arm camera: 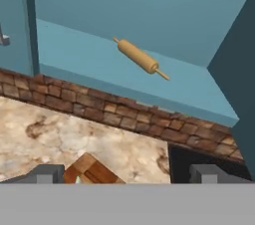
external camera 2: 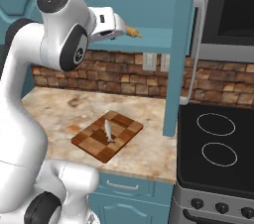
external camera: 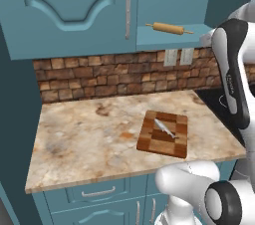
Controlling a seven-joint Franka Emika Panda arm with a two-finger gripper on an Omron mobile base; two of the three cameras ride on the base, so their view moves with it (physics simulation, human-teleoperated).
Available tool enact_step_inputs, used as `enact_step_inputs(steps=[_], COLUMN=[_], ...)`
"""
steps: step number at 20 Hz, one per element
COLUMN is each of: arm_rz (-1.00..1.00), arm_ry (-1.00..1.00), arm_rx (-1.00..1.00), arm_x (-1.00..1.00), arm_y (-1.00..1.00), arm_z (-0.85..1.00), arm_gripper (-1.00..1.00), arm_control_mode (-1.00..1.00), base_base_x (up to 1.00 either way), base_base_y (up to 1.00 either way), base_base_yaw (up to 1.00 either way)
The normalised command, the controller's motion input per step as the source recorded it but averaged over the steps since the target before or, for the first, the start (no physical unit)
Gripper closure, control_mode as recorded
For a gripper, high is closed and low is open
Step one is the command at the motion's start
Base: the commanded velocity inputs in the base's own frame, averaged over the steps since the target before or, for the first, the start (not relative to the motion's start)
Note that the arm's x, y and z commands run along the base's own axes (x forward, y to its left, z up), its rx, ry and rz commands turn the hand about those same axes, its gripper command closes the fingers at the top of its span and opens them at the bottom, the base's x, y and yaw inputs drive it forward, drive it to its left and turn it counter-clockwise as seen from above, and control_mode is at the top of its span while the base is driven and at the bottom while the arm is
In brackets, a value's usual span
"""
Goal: Open the cabinet, retrieve the rolling pin, and place it next to the meat on the cutting board to prepare for tenderizing.
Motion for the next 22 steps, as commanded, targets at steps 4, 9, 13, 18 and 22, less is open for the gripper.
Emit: enact_step_inputs(steps=[4,9,13,18,22], arm_rz=[0.0,0.01,0.04,0.07,0.08], arm_ry=[0.04,0.02,0.0,0.0,0.0], arm_rx=[0.0,0.0,0.0,0.0,0.01], arm_x=[0.5,0.53,0.53,0.39,0.35], arm_y=[0.05,0.0,0.0,0.0,0.0], arm_z=[0.0,0.0,-0.06,-0.15,-0.08], arm_gripper=[-1.0,-1.0,-1.0,-1.0,-1.0], arm_control_mode=[-1.0,-1.0,-1.0,-1.0,-1.0], base_base_x=[0.0,0.0,0.0,0.0,0.0], base_base_y=[0.0,0.0,0.0,0.0,0.0], base_base_yaw=[0.0,0.0,0.0,0.0,0.0])
